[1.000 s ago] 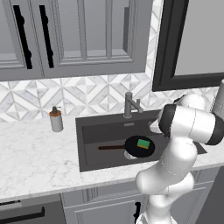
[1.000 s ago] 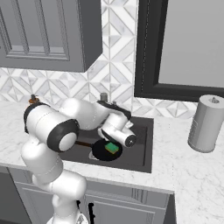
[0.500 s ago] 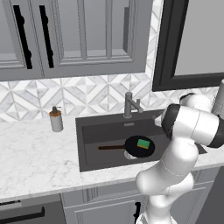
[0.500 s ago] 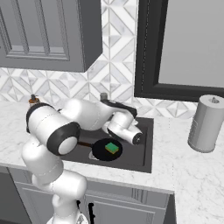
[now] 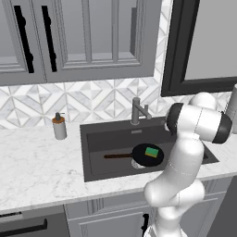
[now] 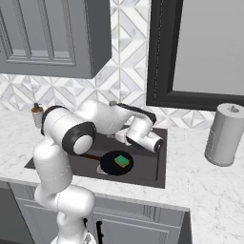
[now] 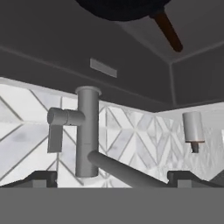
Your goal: Pick the pan and sponge and place them into the sink. Then turn on the water.
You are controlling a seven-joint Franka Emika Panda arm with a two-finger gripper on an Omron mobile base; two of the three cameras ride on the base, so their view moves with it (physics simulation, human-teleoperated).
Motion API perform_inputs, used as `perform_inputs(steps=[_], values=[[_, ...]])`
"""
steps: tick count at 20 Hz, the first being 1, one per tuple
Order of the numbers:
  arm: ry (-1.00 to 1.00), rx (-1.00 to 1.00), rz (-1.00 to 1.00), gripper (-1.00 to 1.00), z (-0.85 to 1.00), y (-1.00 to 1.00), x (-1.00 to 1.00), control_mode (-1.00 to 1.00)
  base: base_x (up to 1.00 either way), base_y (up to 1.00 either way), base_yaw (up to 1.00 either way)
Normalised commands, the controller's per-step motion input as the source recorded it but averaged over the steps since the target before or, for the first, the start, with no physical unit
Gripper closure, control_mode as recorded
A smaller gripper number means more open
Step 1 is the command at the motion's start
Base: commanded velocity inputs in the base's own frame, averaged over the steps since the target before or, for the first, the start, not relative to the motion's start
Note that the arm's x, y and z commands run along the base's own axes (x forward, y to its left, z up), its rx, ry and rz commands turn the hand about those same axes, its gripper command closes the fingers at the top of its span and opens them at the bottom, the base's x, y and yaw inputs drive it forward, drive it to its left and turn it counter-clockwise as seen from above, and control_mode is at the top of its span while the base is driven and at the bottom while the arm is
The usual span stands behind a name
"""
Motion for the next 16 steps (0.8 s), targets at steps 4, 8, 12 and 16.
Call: perform_inputs(steps=[4,8,12,16], values=[[-0.12,0.0,0.05,-1.0,0.0,0.0,0.37,-1.0,0.0,0.0,0.0],[-0.13,0.03,-0.03,-1.0,-0.01,0.0,0.19,-1.0,0.0,0.0,0.0],[-0.05,0.04,-0.19,-1.0,-0.04,0.0,0.15,-1.0,0.0,0.0,0.0],[-0.02,0.04,-0.16,-1.0,0.0,0.0,0.21,-1.0,0.0,0.0,0.0]])
